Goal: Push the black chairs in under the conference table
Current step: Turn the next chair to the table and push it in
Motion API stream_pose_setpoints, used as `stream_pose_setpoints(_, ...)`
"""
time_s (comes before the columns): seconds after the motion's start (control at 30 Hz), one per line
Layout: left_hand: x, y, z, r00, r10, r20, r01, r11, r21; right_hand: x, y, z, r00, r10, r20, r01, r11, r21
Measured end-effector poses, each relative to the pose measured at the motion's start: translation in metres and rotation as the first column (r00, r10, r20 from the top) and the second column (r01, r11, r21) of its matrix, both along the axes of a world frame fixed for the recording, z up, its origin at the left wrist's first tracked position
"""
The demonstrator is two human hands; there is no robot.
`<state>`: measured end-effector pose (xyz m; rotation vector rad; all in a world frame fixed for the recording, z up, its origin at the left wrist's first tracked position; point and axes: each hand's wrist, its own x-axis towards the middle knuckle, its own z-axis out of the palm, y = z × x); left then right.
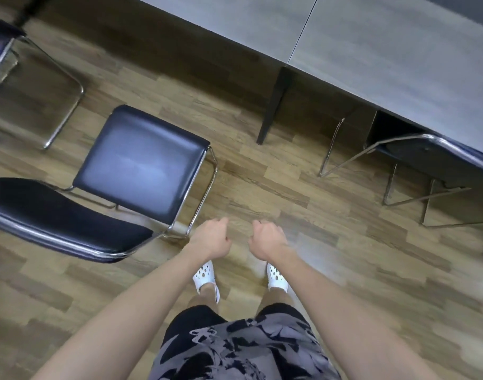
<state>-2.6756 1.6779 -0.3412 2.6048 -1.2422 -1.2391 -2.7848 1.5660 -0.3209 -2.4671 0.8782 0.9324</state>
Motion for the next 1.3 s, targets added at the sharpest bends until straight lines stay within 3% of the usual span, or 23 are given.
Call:
stream_pose_setpoints(0.43,0.043,0.043,-0.010,1.000,0.004,-0.010,-0.003,0.992,0.126,0.026,0.038,-0.003,0.998,-0.019,0.058,0.017,0.999,0.034)
stream_pose_setpoints(0.93,0.079,0.057,0.002,0.998,0.047,0.044,-0.052,0.992,0.115,0.057,0.043,0.000,0.993,0.068,0.098,-0.075,0.995,0.060)
stream_pose_setpoints(1.3,0.159,0.096,0.001,0.998,-0.062,0.025,0.061,0.996,0.068,0.134,0.107,-0.003,0.997,-0.066,0.047,0.063,0.996,0.059)
